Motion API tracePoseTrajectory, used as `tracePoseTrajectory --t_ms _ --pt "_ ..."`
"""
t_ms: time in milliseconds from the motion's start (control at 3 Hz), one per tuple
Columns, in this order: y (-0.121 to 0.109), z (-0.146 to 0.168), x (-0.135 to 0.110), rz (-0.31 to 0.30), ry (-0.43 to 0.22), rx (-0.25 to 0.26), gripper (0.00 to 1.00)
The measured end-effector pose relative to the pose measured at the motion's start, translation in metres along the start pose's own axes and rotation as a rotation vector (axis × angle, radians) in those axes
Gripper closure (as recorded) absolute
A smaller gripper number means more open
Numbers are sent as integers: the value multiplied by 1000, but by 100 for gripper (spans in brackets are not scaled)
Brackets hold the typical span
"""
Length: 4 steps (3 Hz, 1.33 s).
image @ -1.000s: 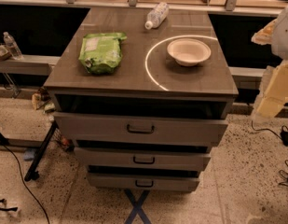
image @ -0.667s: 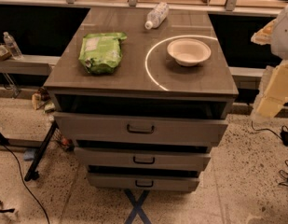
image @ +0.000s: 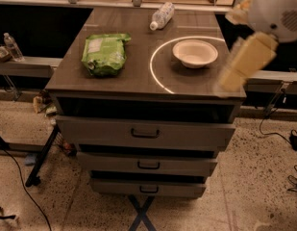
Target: Move green rice chip bag near blue plastic bottle
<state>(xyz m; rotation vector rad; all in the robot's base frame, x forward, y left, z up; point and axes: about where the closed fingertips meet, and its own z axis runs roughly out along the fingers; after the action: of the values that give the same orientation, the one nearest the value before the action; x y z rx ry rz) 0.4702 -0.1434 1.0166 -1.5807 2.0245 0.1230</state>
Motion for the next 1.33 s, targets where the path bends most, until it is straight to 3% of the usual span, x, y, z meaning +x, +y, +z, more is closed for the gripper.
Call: tracePoseTrajectory --t_ms 333,667,1000,1333 --pt "-5 19 -66 90 -181 -32 0" --pt "-4 47 -117 183 -286 -56 0" --pt "-12 47 -129 228 -323 -29 0" --pt "-11 47 -129 223 -320 -31 0"
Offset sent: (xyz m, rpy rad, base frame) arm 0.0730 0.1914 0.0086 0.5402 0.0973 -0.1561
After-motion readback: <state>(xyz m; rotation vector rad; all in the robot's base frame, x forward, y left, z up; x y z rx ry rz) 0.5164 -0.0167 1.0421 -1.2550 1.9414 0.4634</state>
